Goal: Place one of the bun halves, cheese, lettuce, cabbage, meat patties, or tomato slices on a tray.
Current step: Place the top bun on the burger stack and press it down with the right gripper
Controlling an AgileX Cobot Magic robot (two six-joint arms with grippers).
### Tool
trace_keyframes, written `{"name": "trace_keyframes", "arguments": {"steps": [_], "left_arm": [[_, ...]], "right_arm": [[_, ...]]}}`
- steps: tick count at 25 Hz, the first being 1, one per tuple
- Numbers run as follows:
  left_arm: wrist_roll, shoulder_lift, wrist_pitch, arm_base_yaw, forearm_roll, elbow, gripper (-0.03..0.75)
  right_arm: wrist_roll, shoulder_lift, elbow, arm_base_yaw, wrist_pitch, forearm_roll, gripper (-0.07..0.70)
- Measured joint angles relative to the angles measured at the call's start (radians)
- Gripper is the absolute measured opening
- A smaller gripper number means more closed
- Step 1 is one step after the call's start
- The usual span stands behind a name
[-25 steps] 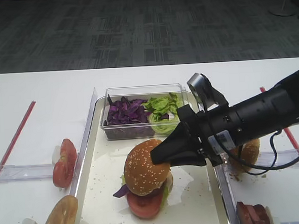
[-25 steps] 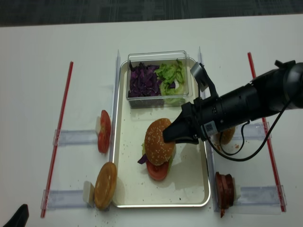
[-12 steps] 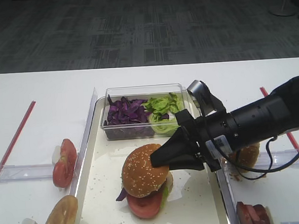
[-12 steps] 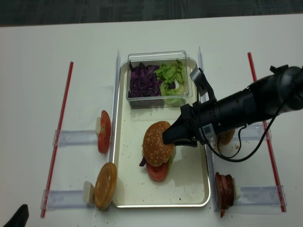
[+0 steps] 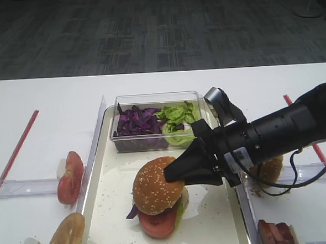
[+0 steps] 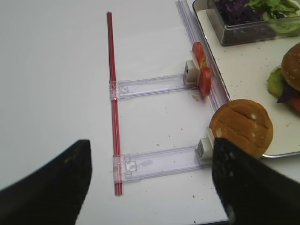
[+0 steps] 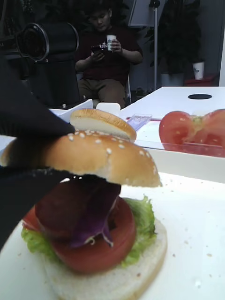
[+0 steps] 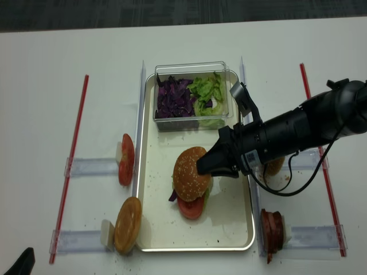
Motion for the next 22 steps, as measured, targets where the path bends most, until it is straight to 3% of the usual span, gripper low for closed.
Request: {"name": "trace_keyframes", "arguments": {"steps": [16,22], "left_arm": [[0.0,0.0,0.0,0.0,0.0,0.0,0.493],[0.0,0.0,0.0,0.0,0.0,0.0,0.492]], "right_arm": [[0.017,0.0,0.0,0.0,0.0,-0.02,0.171],[0.038,0.0,0.0,0.0,0.0,-0.029,0.266]]}}
